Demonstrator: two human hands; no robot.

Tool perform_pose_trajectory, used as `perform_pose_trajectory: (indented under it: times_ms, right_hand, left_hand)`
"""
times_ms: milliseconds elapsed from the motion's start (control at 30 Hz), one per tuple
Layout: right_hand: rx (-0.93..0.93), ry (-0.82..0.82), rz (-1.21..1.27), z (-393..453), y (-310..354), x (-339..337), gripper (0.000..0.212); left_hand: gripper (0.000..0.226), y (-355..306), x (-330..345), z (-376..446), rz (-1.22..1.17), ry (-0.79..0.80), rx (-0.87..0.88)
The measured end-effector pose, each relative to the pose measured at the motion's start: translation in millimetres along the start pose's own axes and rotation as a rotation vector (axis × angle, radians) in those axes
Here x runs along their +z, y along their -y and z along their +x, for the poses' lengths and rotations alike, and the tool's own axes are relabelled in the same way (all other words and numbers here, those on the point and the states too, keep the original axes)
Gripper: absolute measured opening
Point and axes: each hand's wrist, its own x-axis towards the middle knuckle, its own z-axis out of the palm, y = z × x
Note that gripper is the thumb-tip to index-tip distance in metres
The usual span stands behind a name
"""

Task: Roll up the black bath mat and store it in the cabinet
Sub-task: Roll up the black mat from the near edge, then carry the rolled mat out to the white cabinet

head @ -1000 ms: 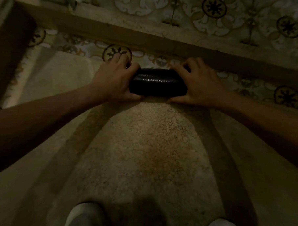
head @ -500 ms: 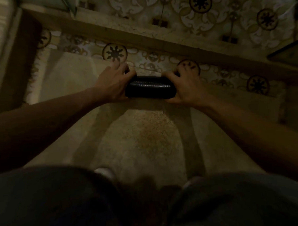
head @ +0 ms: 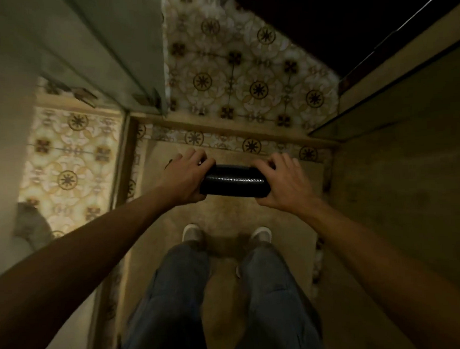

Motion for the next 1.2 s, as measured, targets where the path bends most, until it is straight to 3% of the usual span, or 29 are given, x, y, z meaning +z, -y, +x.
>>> perform_pose_trajectory:
  times_ms: [100,267,600,900,1200]
  right_hand:
    - [0.013,0.015,0.013,-33.5,21.3,-80.2,0.082]
    - [0.02,-0.023,-0.014,-72.5,33.6,-157.1,0.082]
    - [-0.092,0.023,-0.094,-94.9,21.3,-223.1,0.081]
    - [-0.188,-0.06,-0.122,-39.5,-1.1,-274.3,0.086]
    - [-0.261,-0.048,-0.193,98.6,-29.6,-331.3,0.077]
  left_hand:
    - [0.073,-27.4,-83.3,-43.2,-0.021,0.037,-0.027]
    - [0.072,-64.1,-160.4,-80.8,0.005,0.033,-0.038]
    - [0.074,-104.2,-202.6,-104.0,-0.008,-0.006,-0.113]
    - [0.071,-84.6,-259.8,-80.1,0.036,-0.119,-0.161]
    - [0.072,-2.1,-308.5,8.4,-0.027,-0.204,-0.191]
